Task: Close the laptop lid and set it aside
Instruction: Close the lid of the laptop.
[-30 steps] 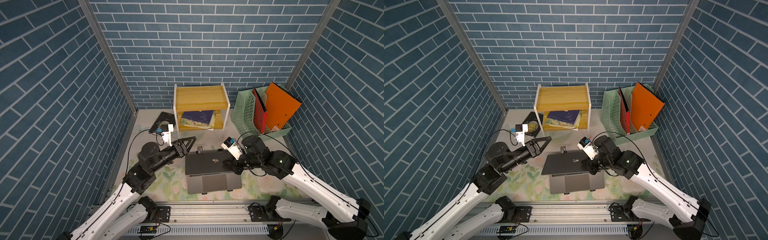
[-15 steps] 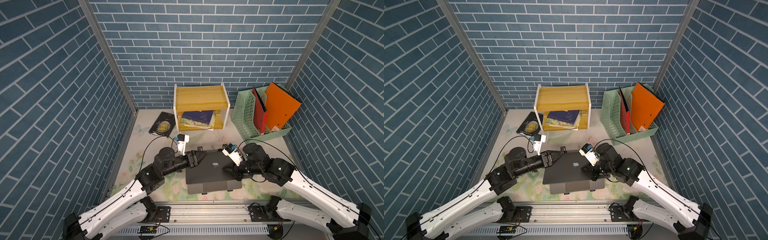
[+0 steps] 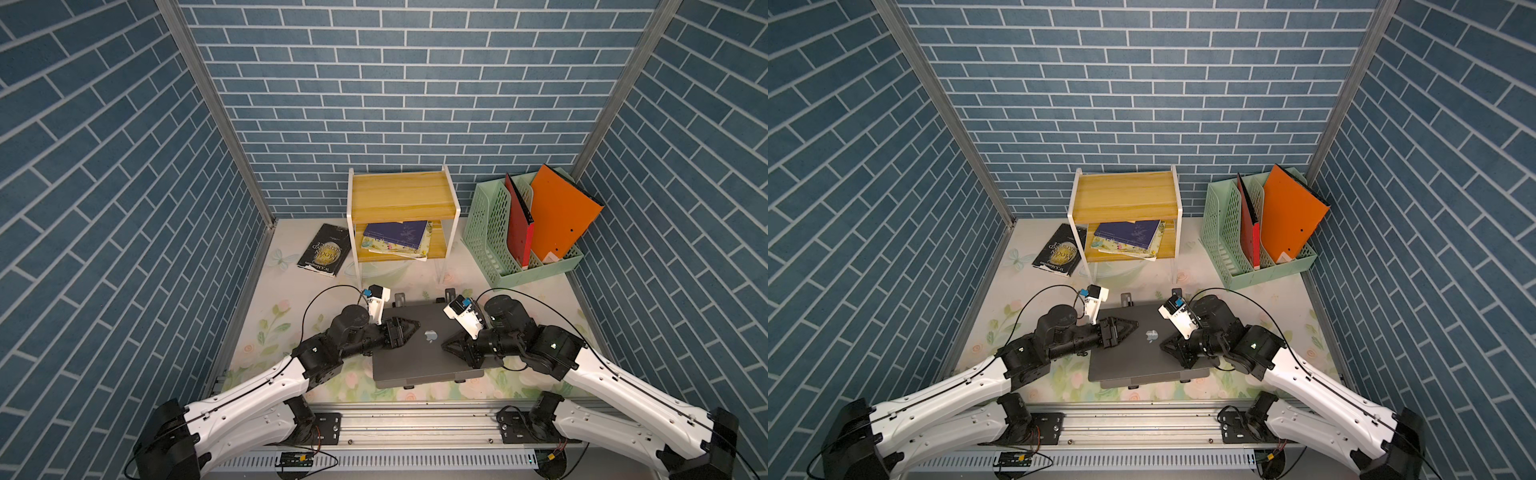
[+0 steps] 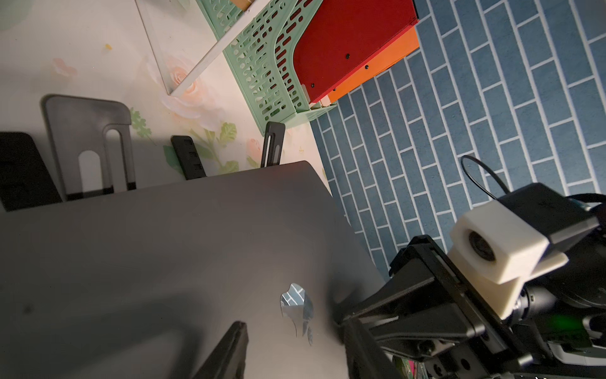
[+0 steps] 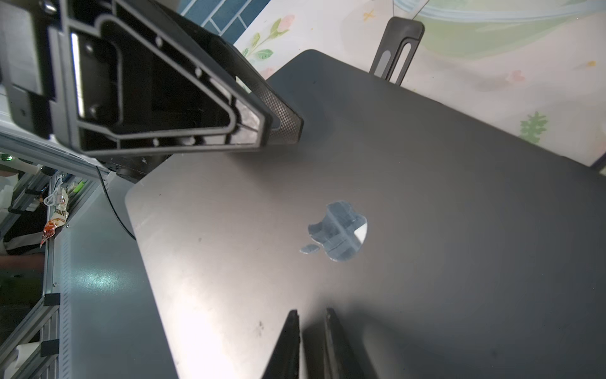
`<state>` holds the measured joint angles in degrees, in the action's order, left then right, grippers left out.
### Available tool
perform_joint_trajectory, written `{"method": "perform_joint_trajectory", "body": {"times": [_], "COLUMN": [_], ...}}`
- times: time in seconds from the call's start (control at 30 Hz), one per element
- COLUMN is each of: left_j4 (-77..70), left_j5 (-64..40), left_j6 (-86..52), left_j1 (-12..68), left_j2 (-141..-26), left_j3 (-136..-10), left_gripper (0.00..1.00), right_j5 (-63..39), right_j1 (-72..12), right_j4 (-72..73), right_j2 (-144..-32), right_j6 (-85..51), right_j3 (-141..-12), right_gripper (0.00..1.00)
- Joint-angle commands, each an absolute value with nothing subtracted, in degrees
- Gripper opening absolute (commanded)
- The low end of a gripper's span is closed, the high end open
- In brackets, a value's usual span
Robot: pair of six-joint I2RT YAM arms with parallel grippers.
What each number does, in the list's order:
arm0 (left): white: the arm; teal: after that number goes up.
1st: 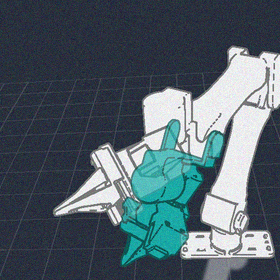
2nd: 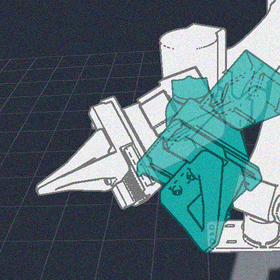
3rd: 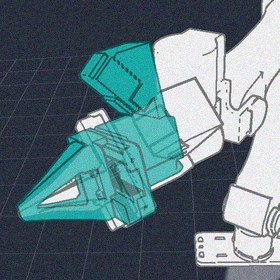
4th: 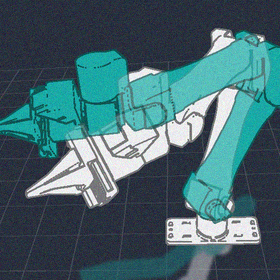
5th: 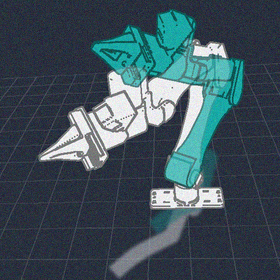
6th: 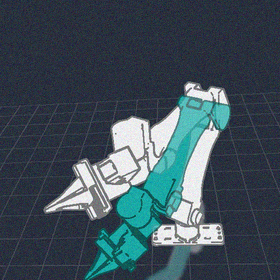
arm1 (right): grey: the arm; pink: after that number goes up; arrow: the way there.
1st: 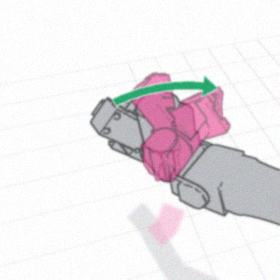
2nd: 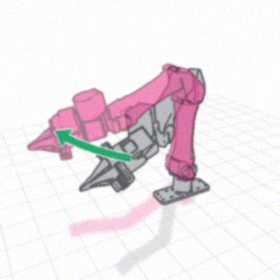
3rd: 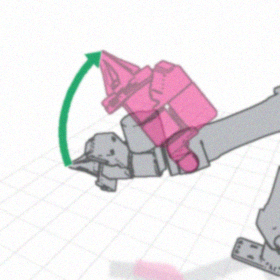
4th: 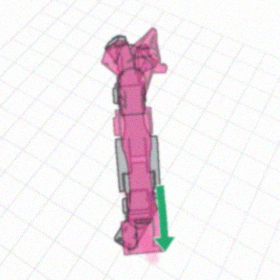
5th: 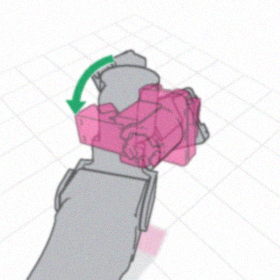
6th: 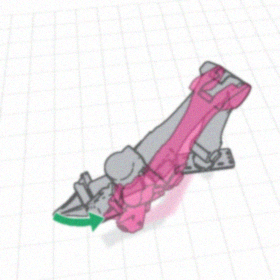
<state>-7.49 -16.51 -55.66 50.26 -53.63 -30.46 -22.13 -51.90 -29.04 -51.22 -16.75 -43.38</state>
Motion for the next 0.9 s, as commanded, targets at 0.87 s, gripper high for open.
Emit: {"method": "perform_joint_trajectory", "body": {"times": [0.87], "left_j4": [-10.6], "left_j5": [-11.6], "left_j6": [-51.8], "left_j1": [50.7], "left_j2": [-56.7], "left_j3": [-23.3], "left_gripper": [0.54], "right_j5": [-32.2], "right_j1": [-46.3], "right_j4": [-1.4], "right_j2": [-50.4], "right_j6": [-29.3], "right_j3": [-24.3], "right_gripper": [0.16]}}
